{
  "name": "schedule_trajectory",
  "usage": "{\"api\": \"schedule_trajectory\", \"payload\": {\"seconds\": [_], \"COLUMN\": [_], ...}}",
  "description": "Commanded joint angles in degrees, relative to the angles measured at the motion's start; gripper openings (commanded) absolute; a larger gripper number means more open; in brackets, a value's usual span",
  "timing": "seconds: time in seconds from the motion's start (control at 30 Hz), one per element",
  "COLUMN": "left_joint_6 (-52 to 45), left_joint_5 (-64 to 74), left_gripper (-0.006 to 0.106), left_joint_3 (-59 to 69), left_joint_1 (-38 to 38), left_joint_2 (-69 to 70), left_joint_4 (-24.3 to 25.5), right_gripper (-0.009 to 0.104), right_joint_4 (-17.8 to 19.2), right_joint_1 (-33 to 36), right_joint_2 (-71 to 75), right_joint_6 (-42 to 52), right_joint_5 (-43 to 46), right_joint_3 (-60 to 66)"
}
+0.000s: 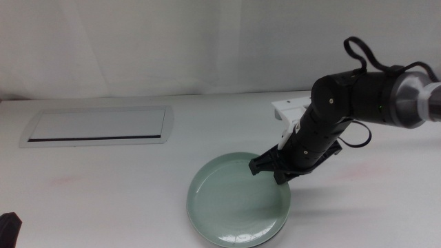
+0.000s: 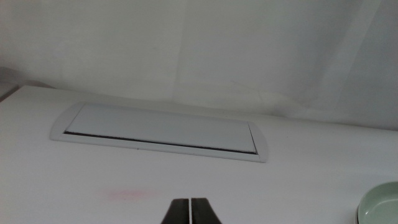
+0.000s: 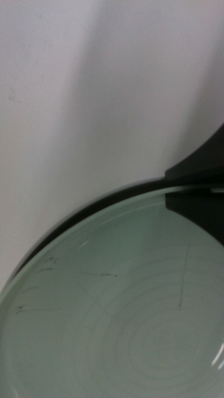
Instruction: Stack the three bowls on top of each other.
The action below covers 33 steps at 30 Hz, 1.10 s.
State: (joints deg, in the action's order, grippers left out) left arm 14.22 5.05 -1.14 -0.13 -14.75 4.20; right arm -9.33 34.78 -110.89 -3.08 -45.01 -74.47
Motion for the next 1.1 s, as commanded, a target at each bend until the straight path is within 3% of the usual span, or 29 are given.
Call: {"api": "schedule_trajectory", "payload": {"seconds": [0.0,0.2,0.3,0.37,0.5,0.8,1.07], "left_joint_6": [0.5,0.5,0.5,0.5,0.5,0.5,0.5], "left_joint_5": [0.0,0.0,0.0,0.0,0.0,-0.2,-0.2], "left_gripper": [-0.003,-0.003,-0.003,-0.003,-0.003,-0.003,-0.003], "left_joint_3": [-0.4,-0.4,-0.4,-0.4,-0.4,-0.4,-0.4], "left_joint_1": [0.1,0.1,0.1,0.1,0.1,0.1,0.1], "left_joint_2": [0.3,0.3,0.3,0.3,0.3,0.3,0.3], "left_joint_4": [-0.3,-0.3,-0.3,-0.3,-0.3,-0.3,-0.3], "right_gripper": [-0.003,-0.003,0.011,0.031,0.103,0.103,0.103], "right_joint_4": [-0.4,-0.7,-0.7,-0.7,-0.7,2.1,12.0], "right_joint_1": [0.2,0.2,0.2,0.2,0.2,-1.5,-13.4], "right_joint_2": [-0.8,-1.6,-1.6,-1.3,-0.8,2.5,7.4], "right_joint_6": [0.0,0.0,0.1,0.1,0.4,0.0,0.5], "right_joint_5": [0.6,0.2,0.4,0.6,-1.8,-6.2,-11.1], "right_joint_3": [-0.4,-0.4,-0.4,-0.5,-2.3,-11.9,-20.1]}}
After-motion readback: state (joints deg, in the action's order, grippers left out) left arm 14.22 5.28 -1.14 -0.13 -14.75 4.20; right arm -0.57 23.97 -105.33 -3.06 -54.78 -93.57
